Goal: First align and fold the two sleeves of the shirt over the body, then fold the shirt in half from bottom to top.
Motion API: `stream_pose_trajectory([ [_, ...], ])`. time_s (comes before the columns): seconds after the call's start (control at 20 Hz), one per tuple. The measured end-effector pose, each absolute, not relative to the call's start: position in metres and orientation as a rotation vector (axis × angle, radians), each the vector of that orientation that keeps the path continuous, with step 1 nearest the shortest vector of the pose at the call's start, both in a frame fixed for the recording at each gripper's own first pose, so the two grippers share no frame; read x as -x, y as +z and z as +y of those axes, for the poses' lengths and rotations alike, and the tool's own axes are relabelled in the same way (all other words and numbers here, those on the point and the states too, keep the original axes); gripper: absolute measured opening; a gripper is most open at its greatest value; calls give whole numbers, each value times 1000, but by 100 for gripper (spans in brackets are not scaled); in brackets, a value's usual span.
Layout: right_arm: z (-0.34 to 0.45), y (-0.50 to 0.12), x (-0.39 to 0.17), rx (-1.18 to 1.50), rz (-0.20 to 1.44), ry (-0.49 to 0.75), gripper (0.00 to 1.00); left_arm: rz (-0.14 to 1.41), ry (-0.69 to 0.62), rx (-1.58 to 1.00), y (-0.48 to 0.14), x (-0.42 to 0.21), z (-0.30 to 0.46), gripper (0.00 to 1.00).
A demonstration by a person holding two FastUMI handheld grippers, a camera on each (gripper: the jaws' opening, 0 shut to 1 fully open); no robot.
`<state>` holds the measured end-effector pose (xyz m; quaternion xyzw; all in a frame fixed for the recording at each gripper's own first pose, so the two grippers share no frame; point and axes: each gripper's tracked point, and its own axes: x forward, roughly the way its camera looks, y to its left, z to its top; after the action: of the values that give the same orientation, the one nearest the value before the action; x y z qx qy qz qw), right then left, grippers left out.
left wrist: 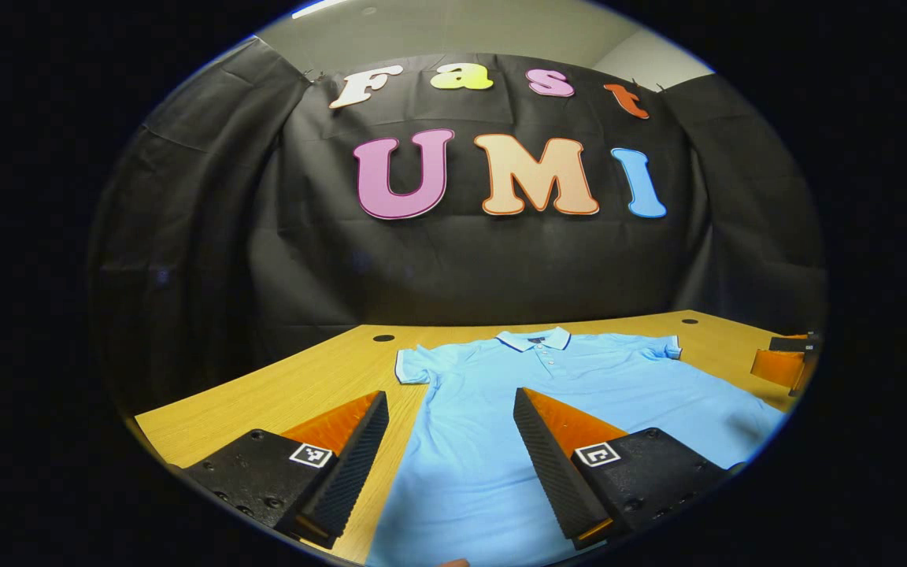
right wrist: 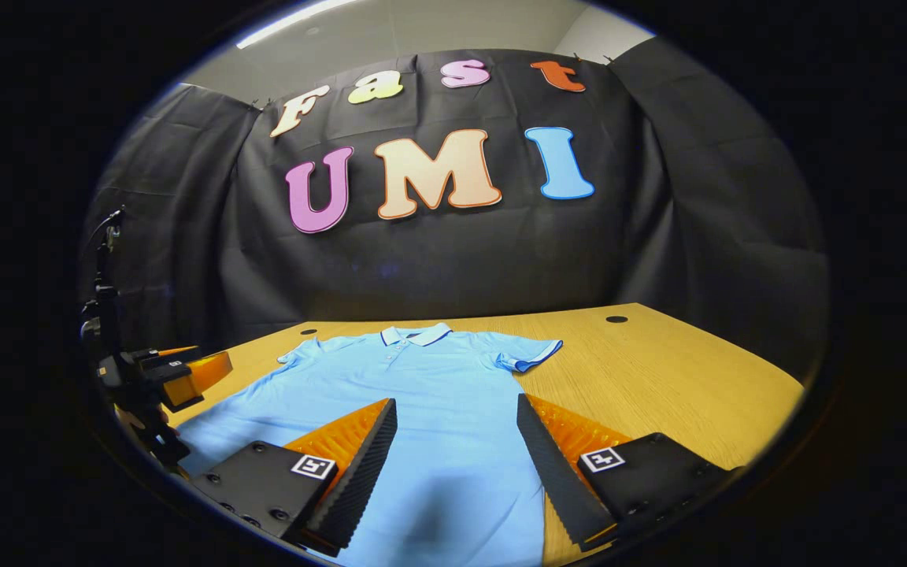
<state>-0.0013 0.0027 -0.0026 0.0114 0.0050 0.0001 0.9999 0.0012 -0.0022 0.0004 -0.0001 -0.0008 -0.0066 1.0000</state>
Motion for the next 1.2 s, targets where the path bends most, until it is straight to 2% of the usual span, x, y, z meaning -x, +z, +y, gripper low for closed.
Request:
stream_pose_trajectory([
  [0.55,-4,-1,-1,-31,27,-4,97,-6,-15,2,0,-1,-3,95],
  [0.6,-4,1,-4,-40,34,3,93,-7,-15,3,0,0,-3,95],
  [0.65,-4,4,-6,-50,40,11,97,-7,-16,2,1,0,-3,95],
  [0.85,-11,14,-26,-63,70,35,97,-1,-22,-1,-1,-1,-5,95],
  [0.9,-13,18,-31,-61,78,38,93,-1,-23,-1,-1,-1,-4,95],
  [0.95,-16,21,-39,-56,86,36,97,-2,-24,-1,0,-1,-4,95],
  [1.2,-35,44,-80,17,105,2,97,0,-26,-2,-1,-2,-5,95],
])
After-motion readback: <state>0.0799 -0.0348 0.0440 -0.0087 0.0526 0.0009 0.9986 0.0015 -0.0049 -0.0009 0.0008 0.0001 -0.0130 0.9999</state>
